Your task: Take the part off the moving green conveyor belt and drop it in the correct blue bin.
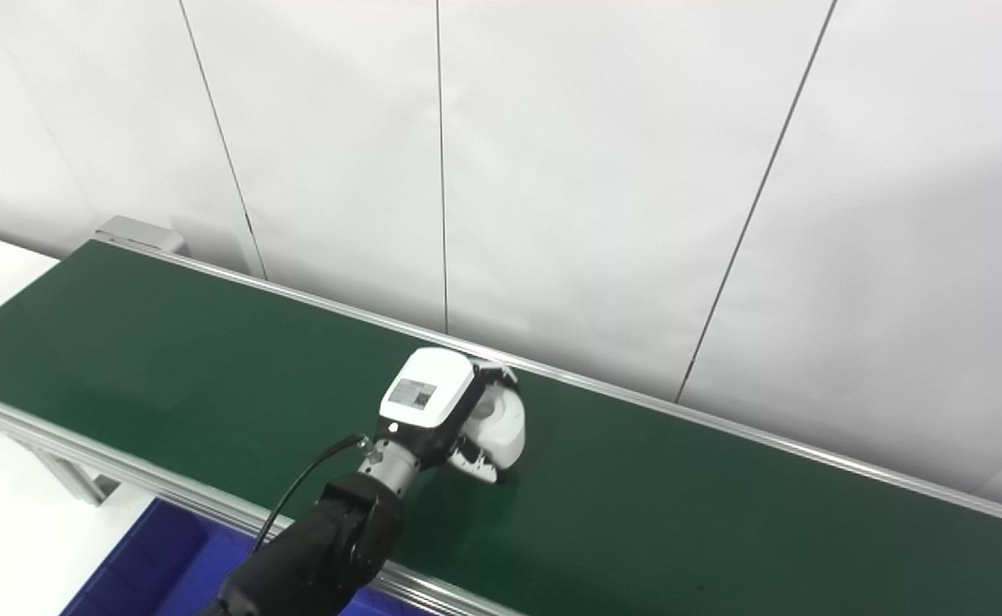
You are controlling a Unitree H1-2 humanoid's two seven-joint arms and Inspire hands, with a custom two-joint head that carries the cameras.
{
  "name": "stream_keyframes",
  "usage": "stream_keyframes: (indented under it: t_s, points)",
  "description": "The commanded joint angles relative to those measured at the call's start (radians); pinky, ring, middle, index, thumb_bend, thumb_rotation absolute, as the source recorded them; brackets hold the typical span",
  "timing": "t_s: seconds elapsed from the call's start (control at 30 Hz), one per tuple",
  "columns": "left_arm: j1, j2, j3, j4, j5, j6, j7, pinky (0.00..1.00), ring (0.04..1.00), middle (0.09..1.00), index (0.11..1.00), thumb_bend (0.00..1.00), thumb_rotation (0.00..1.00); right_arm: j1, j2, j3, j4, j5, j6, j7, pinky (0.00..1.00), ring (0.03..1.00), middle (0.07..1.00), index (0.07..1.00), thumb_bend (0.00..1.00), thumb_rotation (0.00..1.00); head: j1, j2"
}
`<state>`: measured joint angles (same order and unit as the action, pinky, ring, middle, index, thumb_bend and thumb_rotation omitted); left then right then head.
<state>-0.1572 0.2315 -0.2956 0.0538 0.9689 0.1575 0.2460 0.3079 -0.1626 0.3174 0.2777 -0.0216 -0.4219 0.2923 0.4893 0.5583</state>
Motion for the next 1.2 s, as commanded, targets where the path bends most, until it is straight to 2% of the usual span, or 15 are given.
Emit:
stream_keyframes:
  t_s: [0.0,0.03,0.23,0.27,0.3,0.33,0.47,0.5,0.57,0.63,0.67,0.8,0.9,1.17]
  points:
    - [-0.008,0.014,0.01,-0.1,-0.002,0.002,-0.022,0.41,0.415,0.493,0.514,0.5,0.0,0.01,0.002,0.004,-0.039,0.007,-0.048,0.0,1.0,1.0,0.963,0.95,0.95,0.96,-0.007,0.02]
    - [0.008,0.016,0.013,-0.164,-0.003,0.008,-0.05,0.4,0.412,0.491,0.517,0.5,0.0,0.013,0.002,0.006,-0.049,0.005,-0.048,-0.002,1.0,1.0,0.962,0.95,0.95,0.96,-0.014,0.044]
    - [0.089,0.012,0.035,-0.418,0.011,0.054,-0.217,0.35,0.382,0.464,0.534,0.5,0.0,0.029,0.003,0.011,-0.105,0.0,-0.048,-0.009,1.0,1.0,0.955,0.949,0.96,0.96,-0.016,0.122]
    - [0.1,0.009,0.039,-0.443,0.015,0.058,-0.237,0.35,0.383,0.464,0.534,0.5,0.0,0.031,0.003,0.012,-0.111,-0.001,-0.048,-0.01,1.0,1.0,0.957,0.951,0.97,0.97,-0.016,0.122]
    - [0.122,0.009,0.042,-0.481,0.015,0.059,-0.26,0.35,0.383,0.463,0.534,0.5,0.0,0.034,0.002,0.012,-0.124,-0.003,-0.048,-0.012,1.0,1.0,0.957,0.952,0.97,0.97,-0.007,0.161]
    - [0.137,0.008,0.045,-0.507,0.016,0.059,-0.277,0.35,0.384,0.464,0.536,0.5,0.0,0.037,0.002,0.013,-0.133,-0.004,-0.048,-0.014,1.0,1.0,0.957,0.951,0.98,0.98,-0.007,0.161]
    - [0.213,0.005,0.058,-0.634,0.022,0.06,-0.367,0.36,0.396,0.483,0.53,0.5,0.0,0.055,-0.001,0.009,-0.184,0.022,-0.048,0.002,1.0,1.0,0.967,0.965,0.98,1.0,0.04,0.249]
    - [0.227,0.005,0.061,-0.657,0.025,0.058,-0.386,0.36,0.398,0.488,0.527,0.5,0.0,0.059,-0.003,0.007,-0.195,0.025,-0.047,0.003,1.0,1.0,0.969,0.969,0.97,1.0,0.04,0.249]
    - [0.261,0.003,0.067,-0.707,0.037,0.057,-0.431,0.37,0.401,0.489,0.524,0.5,0.0,0.063,-0.011,0.003,-0.214,0.034,-0.047,0.009,1.0,1.0,0.97,0.972,0.96,1.0,0.06,0.287]
    - [0.295,-0.001,0.077,-0.749,0.043,0.054,-0.467,0.37,0.404,0.49,0.52,0.5,0.0,0.063,-0.019,-0.001,-0.225,0.044,-0.047,0.016,1.0,0.999,0.967,0.967,0.94,1.0,0.068,0.3]
    - [0.316,0.0,0.083,-0.772,0.038,0.049,-0.481,0.37,0.405,0.49,0.52,0.5,0.0,0.063,-0.023,-0.004,-0.234,0.05,-0.047,0.019,1.0,0.996,0.963,0.962,0.94,0.99,0.079,0.323]
    - [0.402,-0.001,0.103,-0.832,0.032,0.025,-0.513,0.35,0.392,0.482,0.526,0.5,0.0,0.06,-0.033,-0.011,-0.262,0.073,-0.042,0.029,1.0,0.981,0.948,0.943,0.92,0.96,0.087,0.352]
    - [0.472,-0.009,0.116,-0.865,0.042,0.014,-0.531,0.38,0.408,0.496,0.514,0.5,0.0,0.059,-0.038,-0.014,-0.277,0.077,-0.037,0.03,1.0,0.975,0.942,0.934,0.92,0.96,0.09,0.365]
    - [0.638,-0.015,0.164,-0.918,0.04,-0.044,-0.518,0.38,0.404,0.494,0.518,0.5,0.0,0.061,-0.048,-0.016,-0.313,0.095,-0.014,0.039,1.0,0.972,0.945,0.941,0.93,0.94,0.109,0.382]
